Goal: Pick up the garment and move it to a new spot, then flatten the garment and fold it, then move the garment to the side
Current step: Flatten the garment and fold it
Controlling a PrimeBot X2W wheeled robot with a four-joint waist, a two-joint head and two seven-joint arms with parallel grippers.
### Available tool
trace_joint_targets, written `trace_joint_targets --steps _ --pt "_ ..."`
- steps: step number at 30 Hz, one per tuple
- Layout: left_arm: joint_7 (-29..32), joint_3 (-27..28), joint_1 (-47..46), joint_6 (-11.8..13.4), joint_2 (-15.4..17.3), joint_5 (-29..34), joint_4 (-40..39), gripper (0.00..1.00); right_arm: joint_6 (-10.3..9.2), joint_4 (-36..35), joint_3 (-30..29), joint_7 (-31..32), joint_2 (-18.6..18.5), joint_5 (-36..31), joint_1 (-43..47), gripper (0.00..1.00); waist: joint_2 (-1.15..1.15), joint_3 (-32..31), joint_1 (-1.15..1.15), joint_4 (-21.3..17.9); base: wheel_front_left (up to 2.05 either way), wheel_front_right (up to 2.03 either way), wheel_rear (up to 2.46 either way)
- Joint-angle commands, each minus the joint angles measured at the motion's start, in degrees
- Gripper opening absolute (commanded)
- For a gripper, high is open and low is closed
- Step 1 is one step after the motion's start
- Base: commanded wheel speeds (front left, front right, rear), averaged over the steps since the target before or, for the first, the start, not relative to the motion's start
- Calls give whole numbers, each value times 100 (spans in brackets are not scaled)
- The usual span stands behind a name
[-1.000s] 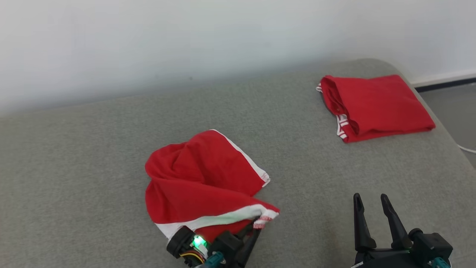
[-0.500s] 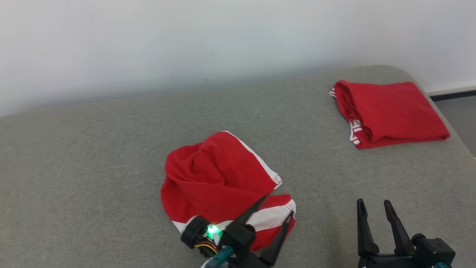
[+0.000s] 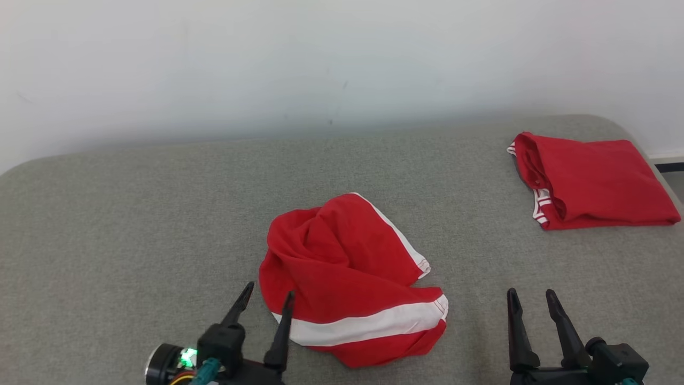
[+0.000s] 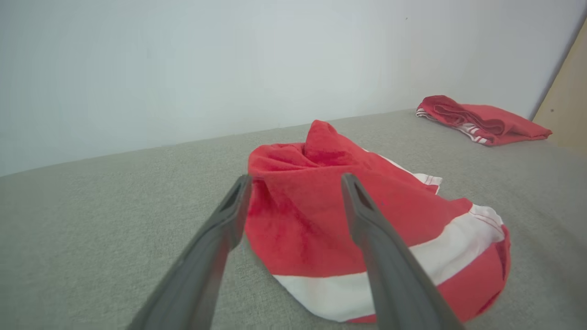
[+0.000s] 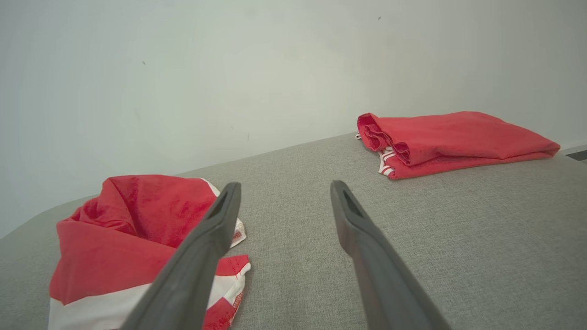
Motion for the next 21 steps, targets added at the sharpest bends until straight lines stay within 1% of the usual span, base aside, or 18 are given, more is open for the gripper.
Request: trace_joint_targets --steps 1,5,13,21 --pt "-18 92 89 -32 39 -34 119 100 -15 -8 18 -1 8 -47 -29 100 0 37 0 -76 0 0 0" --pt "-18 281 63 -107 22 -113 375 100 -15 -33 5 36 -4 -96 -75 100 0 103 0 -201 0 0 0" --pt "-18 629 -232 -398 -142 -163 1208 100 -15 -178 -31 115 -57 -146 -155 100 0 395 0 -600 0 0 0" --pt "-18 816 -647 -562 -246 -30 2210 100 -15 -278 -84 144 -69 -154 -206 100 0 577 0 -781 0 0 0"
